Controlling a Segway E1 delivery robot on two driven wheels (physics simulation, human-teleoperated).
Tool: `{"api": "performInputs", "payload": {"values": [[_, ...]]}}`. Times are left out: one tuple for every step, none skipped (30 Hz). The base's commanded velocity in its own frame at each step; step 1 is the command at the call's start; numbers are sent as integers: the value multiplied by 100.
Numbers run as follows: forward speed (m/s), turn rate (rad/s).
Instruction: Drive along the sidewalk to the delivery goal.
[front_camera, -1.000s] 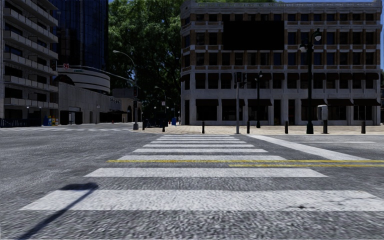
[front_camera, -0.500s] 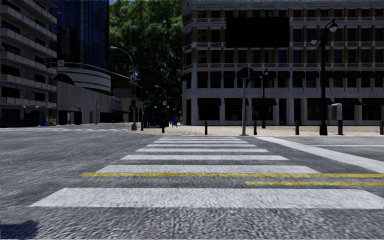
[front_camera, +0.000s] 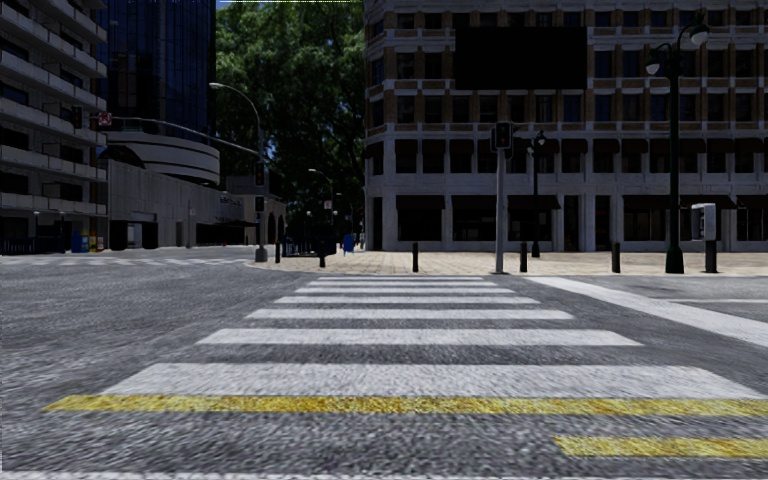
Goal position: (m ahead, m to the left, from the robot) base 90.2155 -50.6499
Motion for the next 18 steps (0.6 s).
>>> {"api": "performInputs", "payload": {"values": [[190, 17], [190, 17], [190, 18], [190, 19], [190, 19], [190, 12], [190, 2], [190, 0], [190, 0], [190, 0], [190, 0], [190, 0], [190, 0], [190, 0], [190, 0], [190, 0], [190, 0], [190, 0]]}}
